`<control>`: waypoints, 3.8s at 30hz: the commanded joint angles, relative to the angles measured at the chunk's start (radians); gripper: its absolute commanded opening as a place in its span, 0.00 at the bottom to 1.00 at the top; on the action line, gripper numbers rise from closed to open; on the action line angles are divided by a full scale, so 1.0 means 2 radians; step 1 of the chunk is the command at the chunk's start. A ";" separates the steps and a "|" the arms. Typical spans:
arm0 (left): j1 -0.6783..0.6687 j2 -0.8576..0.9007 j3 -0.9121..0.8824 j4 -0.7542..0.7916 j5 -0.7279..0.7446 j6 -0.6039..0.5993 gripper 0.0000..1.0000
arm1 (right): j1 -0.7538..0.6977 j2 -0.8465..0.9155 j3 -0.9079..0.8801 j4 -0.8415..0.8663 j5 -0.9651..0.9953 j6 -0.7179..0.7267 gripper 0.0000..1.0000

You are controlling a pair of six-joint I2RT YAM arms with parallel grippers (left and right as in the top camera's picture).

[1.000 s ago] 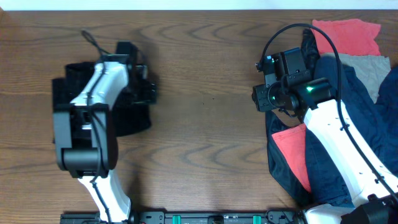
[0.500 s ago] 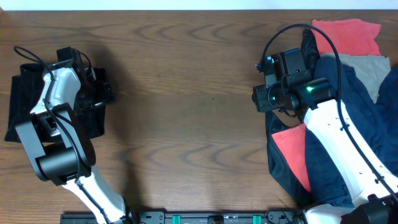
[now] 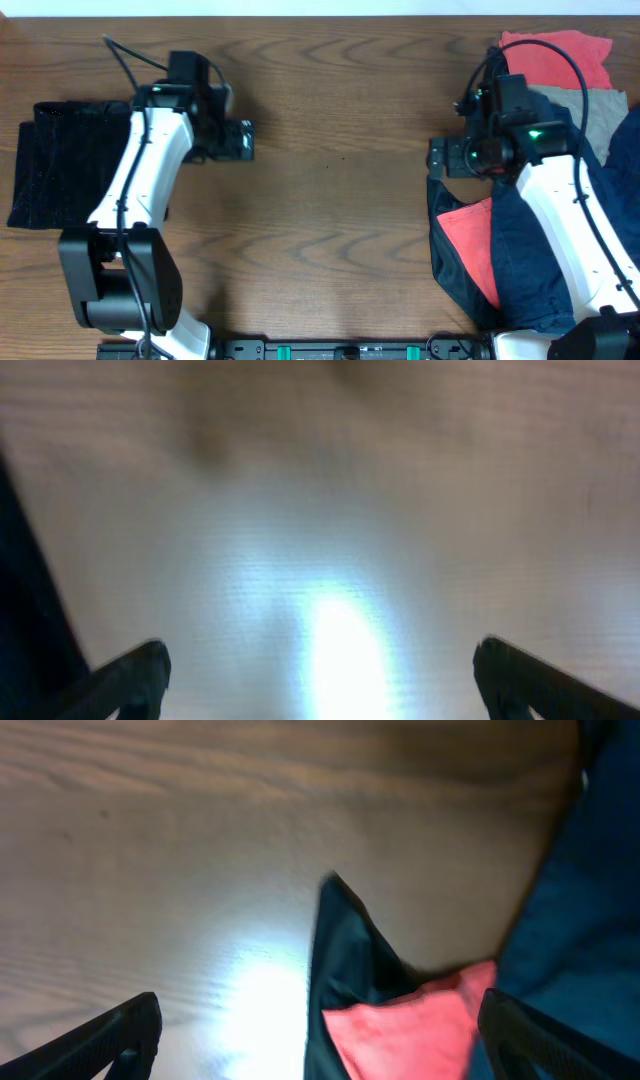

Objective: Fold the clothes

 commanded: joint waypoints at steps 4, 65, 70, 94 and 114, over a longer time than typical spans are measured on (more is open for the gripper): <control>-0.003 -0.003 0.002 -0.123 -0.001 -0.050 0.98 | -0.044 -0.005 0.006 -0.048 -0.014 -0.025 0.99; -0.004 -0.613 -0.267 0.035 -0.001 -0.060 0.98 | -0.072 -0.494 -0.167 -0.094 -0.004 -0.060 0.99; -0.004 -0.613 -0.267 0.035 -0.001 -0.060 0.98 | -0.072 -0.543 -0.167 -0.096 0.008 -0.064 0.99; -0.004 -0.613 -0.267 0.035 -0.001 -0.060 0.98 | -0.069 -0.743 -0.527 0.436 -0.032 -0.136 0.99; -0.004 -0.613 -0.267 0.035 -0.001 -0.060 0.98 | -0.069 -0.743 -0.615 0.464 -0.075 -0.144 0.99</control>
